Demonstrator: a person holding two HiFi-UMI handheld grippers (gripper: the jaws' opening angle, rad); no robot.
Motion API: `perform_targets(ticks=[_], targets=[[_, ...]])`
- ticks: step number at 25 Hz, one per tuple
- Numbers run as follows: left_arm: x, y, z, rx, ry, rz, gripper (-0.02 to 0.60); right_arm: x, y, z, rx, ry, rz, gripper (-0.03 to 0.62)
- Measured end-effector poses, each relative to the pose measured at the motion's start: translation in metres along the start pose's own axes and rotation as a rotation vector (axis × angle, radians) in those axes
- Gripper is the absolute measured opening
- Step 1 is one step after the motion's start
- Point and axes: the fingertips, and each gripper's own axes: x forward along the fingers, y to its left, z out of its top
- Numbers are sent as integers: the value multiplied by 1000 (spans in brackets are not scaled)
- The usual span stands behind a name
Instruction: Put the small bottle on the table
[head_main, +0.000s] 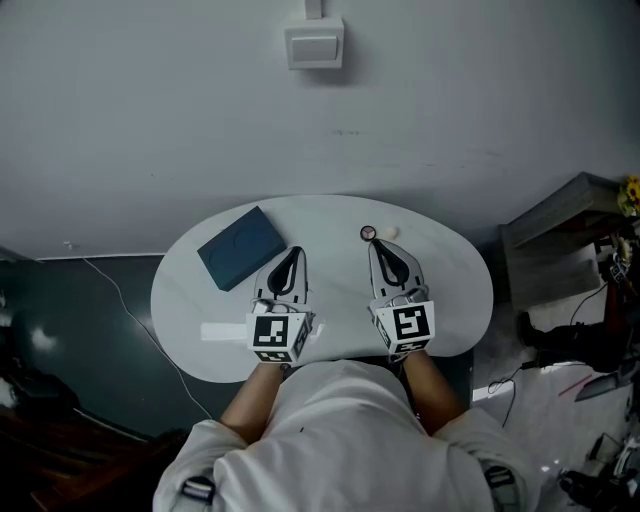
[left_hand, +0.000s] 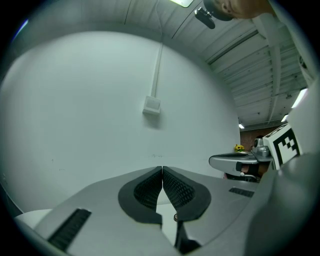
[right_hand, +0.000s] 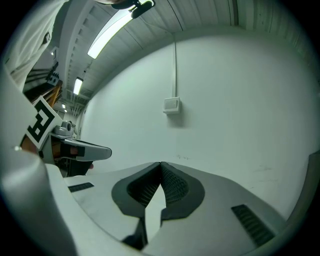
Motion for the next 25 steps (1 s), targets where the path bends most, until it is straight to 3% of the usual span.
perform_targets(ticks=[25], targets=[[4,-12,-8,26,19,-14,20,-14,-17,-7,-17,15,-46,-2]])
